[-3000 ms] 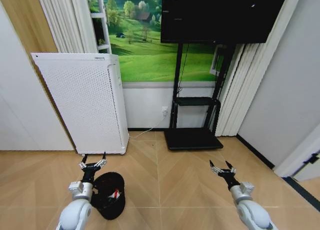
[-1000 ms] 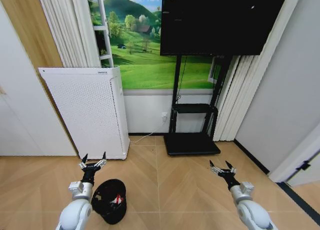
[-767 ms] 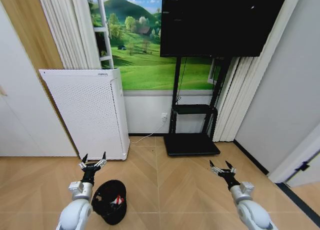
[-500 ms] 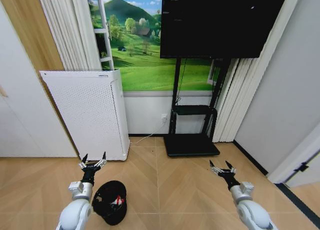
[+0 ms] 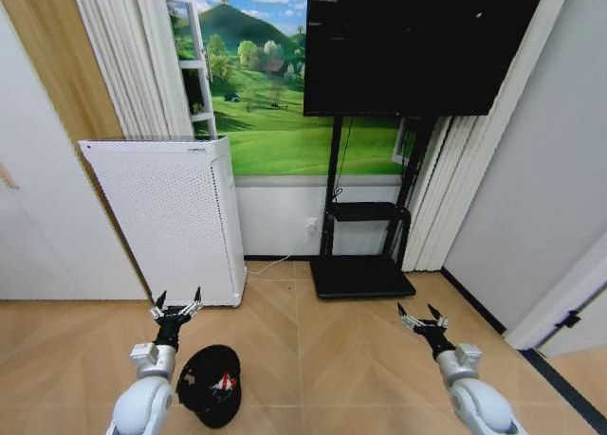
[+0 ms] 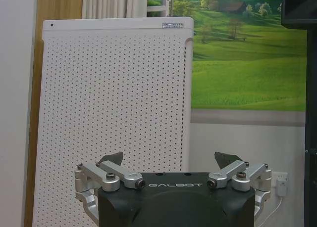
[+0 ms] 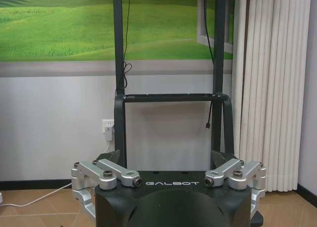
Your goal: Pick up the trash bin and place the garbage on the floor into it.
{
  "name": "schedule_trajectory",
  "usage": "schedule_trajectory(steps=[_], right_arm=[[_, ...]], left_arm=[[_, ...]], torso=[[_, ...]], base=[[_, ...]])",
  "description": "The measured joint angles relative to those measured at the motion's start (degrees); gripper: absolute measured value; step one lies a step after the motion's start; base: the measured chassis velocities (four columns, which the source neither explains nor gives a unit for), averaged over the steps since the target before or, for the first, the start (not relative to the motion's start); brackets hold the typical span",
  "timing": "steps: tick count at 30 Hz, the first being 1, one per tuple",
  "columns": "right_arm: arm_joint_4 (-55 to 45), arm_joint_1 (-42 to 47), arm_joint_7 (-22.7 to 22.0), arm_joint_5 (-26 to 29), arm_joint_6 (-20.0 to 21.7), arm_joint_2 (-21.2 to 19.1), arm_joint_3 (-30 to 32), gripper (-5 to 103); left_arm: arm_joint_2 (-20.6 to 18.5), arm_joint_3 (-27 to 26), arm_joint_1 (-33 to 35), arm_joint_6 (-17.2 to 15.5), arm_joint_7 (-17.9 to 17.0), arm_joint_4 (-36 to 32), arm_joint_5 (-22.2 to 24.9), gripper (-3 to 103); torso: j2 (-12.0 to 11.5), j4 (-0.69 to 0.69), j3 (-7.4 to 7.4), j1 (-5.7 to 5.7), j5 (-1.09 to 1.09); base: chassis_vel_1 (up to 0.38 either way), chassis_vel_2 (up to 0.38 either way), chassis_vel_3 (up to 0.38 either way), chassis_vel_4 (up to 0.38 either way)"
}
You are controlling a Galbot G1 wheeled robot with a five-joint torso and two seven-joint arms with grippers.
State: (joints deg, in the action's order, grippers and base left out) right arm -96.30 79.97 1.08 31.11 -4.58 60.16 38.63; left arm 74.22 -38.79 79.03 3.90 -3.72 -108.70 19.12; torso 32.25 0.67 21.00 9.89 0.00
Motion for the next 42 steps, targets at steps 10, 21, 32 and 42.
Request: schedule_trajectory(steps=[10,21,32,42], right_arm=[[0.0,0.0,0.0,0.0,0.0,0.0,0.0,100],[0.0,0.0,0.0,0.0,0.0,0.0,0.0,100],[0.0,0.0,0.0,0.0,0.0,0.0,0.0,100],[0.0,0.0,0.0,0.0,0.0,0.0,0.0,100]], left_arm=[[0.0,0.0,0.0,0.0,0.0,0.0,0.0,100],[0.0,0.0,0.0,0.0,0.0,0.0,0.0,100],[0.0,0.0,0.0,0.0,0.0,0.0,0.0,100],[0.0,0.0,0.0,0.0,0.0,0.0,0.0,100]], torso=[[2.4,0.0,1.45,0.91,0.0],[5.2,0.0,3.14,2.01,0.0],[8.2,0.0,4.94,3.23,0.0],[10.5,0.0,6.29,4.18,0.0]], base=[[0.0,0.0,0.0,0.0],[0.0,0.0,0.0,0.0],[0.0,0.0,0.0,0.0],[0.0,0.0,0.0,0.0]])
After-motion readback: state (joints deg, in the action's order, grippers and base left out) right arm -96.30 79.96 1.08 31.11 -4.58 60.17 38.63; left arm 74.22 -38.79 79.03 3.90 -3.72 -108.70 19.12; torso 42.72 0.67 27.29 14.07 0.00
